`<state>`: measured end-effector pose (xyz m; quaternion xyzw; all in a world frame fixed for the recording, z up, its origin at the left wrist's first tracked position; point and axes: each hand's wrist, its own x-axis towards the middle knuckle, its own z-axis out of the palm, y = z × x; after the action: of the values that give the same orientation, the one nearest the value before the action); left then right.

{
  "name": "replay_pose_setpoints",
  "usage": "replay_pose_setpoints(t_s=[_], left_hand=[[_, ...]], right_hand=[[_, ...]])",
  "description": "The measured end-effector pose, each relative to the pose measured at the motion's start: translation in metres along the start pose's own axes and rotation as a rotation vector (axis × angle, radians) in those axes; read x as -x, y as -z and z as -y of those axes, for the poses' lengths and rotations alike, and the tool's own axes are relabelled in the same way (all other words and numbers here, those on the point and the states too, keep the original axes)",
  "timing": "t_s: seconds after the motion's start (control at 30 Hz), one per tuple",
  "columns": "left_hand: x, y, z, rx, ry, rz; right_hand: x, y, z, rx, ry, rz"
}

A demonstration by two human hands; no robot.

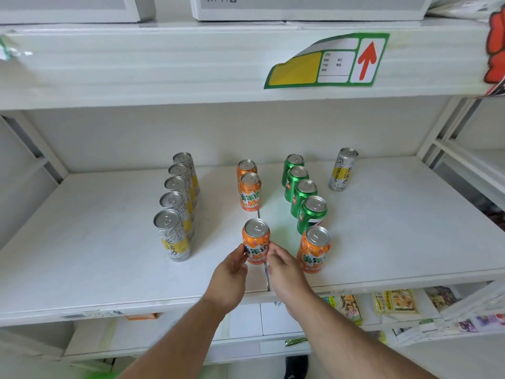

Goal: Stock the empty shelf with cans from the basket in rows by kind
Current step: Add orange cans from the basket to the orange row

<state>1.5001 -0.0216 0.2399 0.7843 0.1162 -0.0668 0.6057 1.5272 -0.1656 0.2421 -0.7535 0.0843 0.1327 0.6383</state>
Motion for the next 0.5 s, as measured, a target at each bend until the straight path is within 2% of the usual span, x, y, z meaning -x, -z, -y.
replay_pose_setpoints(t_s=[0.5], left_hand=[[-0.070, 0.005, -0.026, -0.026, -0.010, -0.043]], right_hand=[[-0.062, -0.009, 0.044, -0.021, -0.033, -0.021]])
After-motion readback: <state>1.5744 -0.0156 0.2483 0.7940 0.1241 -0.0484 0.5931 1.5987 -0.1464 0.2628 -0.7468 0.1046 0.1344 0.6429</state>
